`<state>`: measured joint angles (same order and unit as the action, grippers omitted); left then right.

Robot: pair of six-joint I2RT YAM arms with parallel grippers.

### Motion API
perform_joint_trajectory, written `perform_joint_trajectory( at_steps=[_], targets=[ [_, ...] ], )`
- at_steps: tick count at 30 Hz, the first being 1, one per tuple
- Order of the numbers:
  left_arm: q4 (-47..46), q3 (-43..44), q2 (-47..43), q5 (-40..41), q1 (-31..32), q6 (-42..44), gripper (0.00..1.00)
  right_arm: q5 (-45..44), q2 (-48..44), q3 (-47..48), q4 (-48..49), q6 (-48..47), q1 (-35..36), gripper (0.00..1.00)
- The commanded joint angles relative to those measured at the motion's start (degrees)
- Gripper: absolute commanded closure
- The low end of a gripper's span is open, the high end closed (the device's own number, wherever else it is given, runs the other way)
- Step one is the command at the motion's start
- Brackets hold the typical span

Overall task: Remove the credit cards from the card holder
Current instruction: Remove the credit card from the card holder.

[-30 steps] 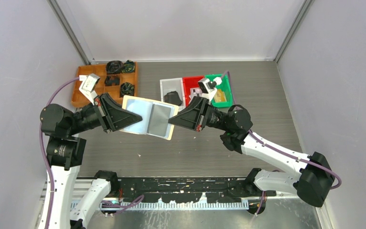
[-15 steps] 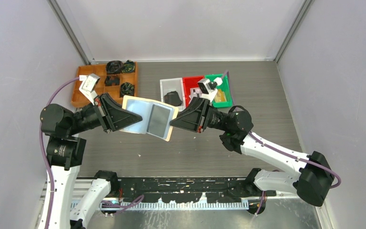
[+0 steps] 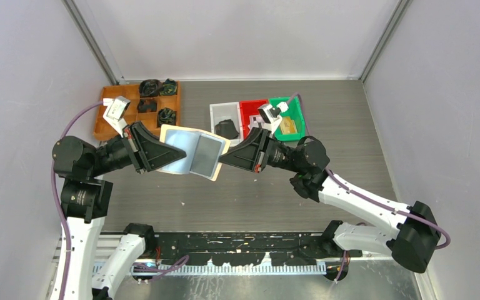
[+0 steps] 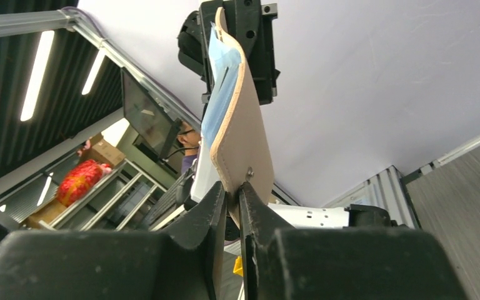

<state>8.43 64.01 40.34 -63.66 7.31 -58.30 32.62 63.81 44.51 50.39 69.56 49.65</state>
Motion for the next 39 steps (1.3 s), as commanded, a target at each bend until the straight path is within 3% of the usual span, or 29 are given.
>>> perform_joint_trajectory(
  at_steps=[1, 9, 13, 23, 26, 30, 32, 34, 37, 39],
  targets=[
    [-2.9, 2.1, -0.6, 0.5, -0.1, -0.7, 1.0, -2.2, -2.7, 3.2, -5.4, -4.5, 0.5, 0.81],
    [-2.9, 1.9, -0.7, 0.5, -0.2, -0.7, 1.0, -3.5, -2.9, 4.1, -6.9, -5.4, 1.1, 0.67],
    [-2.7, 2.1, -0.5, 0.5, -0.1, -0.7, 1.0, -2.3, -2.2, 5.2, -5.9, -5.2, 1.9, 0.66],
    [-2.1, 2.7, -0.1, 0.2, -0.1, 0.2, 1.0, 2.0, 1.5, 4.4, 10.2, 3.5, 2.4, 0.81],
    [-2.0, 2.6, -0.1, 0.3, -0.1, 0.4, 1.0, 1.2, 1.1, 5.0, 5.1, 1.4, 2.5, 0.85],
    [-2.0, 2.9, -0.1, 0.3, -0.1, 0.3, 1.0, -2.0, -1.0, 7.2, -8.7, -7.0, 3.3, 0.88],
    [-2.1, 3.0, 0.0, 0.2, -0.2, 0.4, 1.0, -5.0, -1.8, 8.9, -16.3, -10.6, 3.8, 0.79],
    [-2.0, 2.9, 0.1, 0.0, -0.1, 0.8, 1.0, -7.0, -2.2, 10.3, -21.3, -13.5, 4.4, 0.78],
    [-1.8, 2.7, -0.1, -0.2, -0.1, 1.9, 1.0, -9.2, -2.5, 11.2, -24.2, -15.0, 5.0, 0.76],
    [-1.1, 2.5, -0.3, -0.3, -0.2, 3.0, 1.0, -9.8, -2.5, 11.4, -24.3, -15.3, 5.4, 0.69]
  ],
)
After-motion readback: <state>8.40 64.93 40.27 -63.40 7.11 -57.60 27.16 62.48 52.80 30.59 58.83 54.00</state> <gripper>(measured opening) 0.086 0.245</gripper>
